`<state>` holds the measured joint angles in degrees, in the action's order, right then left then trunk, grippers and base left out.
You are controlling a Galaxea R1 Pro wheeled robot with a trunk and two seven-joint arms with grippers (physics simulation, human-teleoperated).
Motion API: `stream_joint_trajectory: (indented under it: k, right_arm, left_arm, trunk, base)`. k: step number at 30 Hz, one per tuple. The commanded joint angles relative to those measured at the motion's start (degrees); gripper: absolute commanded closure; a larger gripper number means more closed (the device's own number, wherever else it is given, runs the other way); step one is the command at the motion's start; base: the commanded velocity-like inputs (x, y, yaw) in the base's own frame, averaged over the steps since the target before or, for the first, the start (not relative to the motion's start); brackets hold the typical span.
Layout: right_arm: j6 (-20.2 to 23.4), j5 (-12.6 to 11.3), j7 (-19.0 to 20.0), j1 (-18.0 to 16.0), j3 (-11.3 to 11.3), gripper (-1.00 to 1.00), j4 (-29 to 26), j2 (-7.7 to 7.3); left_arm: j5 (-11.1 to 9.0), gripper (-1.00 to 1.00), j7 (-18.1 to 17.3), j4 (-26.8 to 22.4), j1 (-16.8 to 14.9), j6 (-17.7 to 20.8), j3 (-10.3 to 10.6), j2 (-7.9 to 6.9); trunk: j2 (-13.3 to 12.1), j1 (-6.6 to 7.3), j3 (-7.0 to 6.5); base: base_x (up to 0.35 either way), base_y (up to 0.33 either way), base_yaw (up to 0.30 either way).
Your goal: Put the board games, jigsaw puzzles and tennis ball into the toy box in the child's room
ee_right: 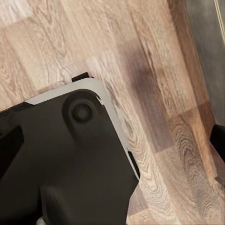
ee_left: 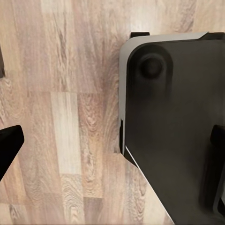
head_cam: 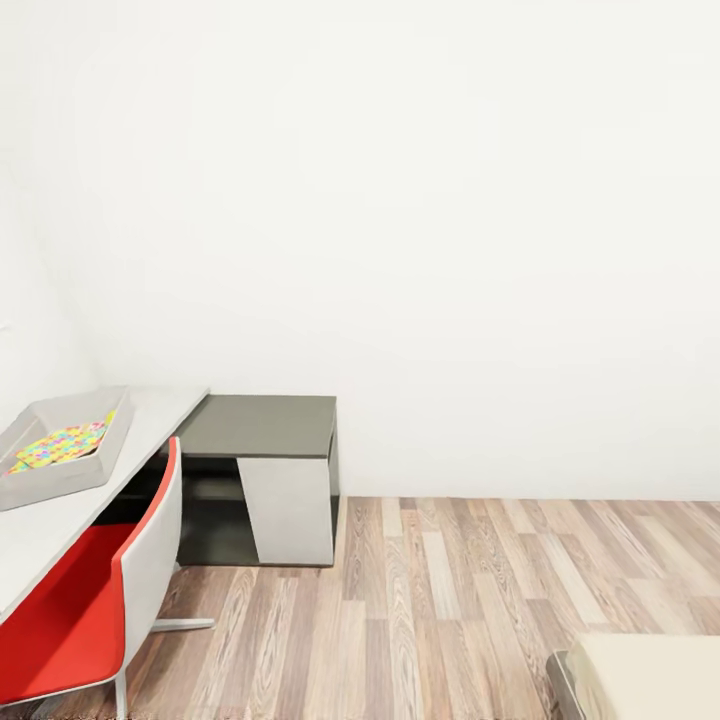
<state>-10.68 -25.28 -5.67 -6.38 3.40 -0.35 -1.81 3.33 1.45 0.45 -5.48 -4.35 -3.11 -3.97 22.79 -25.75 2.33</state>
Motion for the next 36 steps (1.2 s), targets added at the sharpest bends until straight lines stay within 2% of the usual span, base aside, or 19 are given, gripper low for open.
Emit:
stream_joint_trajectory:
  k: [1, 15, 30, 36]
  right_arm:
    - [-0.1, -0.4, -0.1, 0.0, 0.4, -1.00, 0.0, -0.01]
    - [0.3, -0.4, -0.2, 0.0, 0.4, -1.00, 0.0, -0.03]
    - [-0.2, -0.5, -0.2, 1.1, 0.4, -1.00, 0.0, 0.01]
    - [-0.4, -0.5, -0.2, 1.2, 0.3, -1.00, 0.0, 0.77]
  left_arm:
    - [0.4, -1.00, 0.1, 0.1, -0.1, -0.2, -0.3, 0.01]
    - [0.4, -1.00, 0.1, 0.1, -0.1, -0.2, -0.3, -0.10]
    - [0.4, -1.00, 0.1, 0.0, -0.1, -0.2, -0.3, -0.33]
    - [0.4, -1.00, 0.1, 0.0, -0.1, -0.2, -0.3, -0.46]
  trunk:
    - [0.1, -0.03, 0.22]
    - [0.1, -0.03, 1.45]
    - [0.1, -0.03, 1.56]
    - [0.1, -0.03, 1.56]
  base:
    - [0.000, 0.000, 0.069]
    - [0.000, 0.000, 0.068]
    - [0.000, 0.000, 0.006]
    - [0.000, 0.000, 0.000]
